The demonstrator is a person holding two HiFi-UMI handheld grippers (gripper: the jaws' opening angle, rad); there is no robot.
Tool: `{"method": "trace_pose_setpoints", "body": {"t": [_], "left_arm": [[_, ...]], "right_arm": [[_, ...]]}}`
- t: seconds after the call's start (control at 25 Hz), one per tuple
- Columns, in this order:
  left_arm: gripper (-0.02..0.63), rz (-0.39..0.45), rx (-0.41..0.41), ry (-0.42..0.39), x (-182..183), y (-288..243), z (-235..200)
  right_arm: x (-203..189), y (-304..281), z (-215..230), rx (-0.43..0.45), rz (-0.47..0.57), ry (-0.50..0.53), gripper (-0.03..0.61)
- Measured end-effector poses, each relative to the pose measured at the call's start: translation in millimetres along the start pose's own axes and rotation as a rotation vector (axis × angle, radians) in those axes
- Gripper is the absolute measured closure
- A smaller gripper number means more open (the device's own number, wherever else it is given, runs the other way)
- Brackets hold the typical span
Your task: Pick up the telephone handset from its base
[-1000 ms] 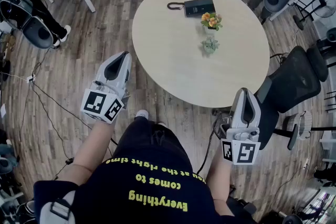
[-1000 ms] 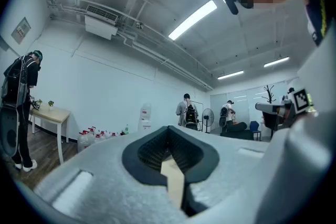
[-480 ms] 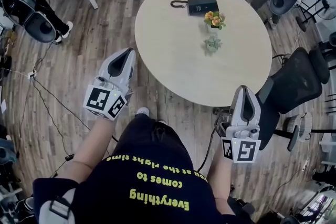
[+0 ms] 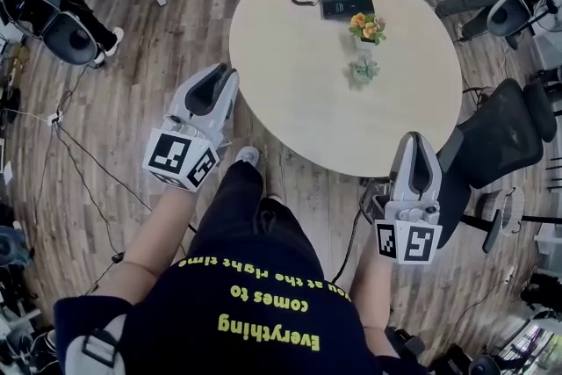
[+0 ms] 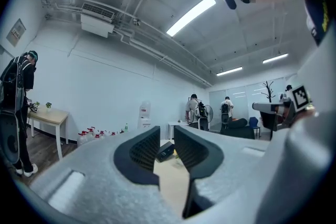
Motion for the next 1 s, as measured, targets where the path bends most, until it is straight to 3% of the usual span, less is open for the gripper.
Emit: {"method": "trace_pose_setpoints", "body": {"t": [0.16, 0.32, 0.68, 1.0], "left_arm": [[0.463, 0.007, -0.014, 0.001, 1, -21, -17], [0.431, 0.000, -0.048, 0.008, -3, -51, -41], [0.422, -0.024, -0.134, 0.023, -18, -126, -116], [0.396, -0.055, -0.245, 0.055, -31, -181, -157]], "right_arm": [[-9, -24, -6, -0.007, -0.014, 0.005, 0.476], [-22, -54, -9, -0.027, -0.020, 0.010, 0.456], [-51, -130, -27, -0.111, -0.022, 0.050, 0.446], [-72, -172, -41, -0.200, -0.050, 0.063, 0.439]]}}
Point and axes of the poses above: the fingertips, and each gripper's own axes: y backward along the fingers, z to its right, x out of its top, the point moved 6 cm from there along y, backward along the fingers, and after that the axes turned 13 degrees about z, right-handed, at the moved point
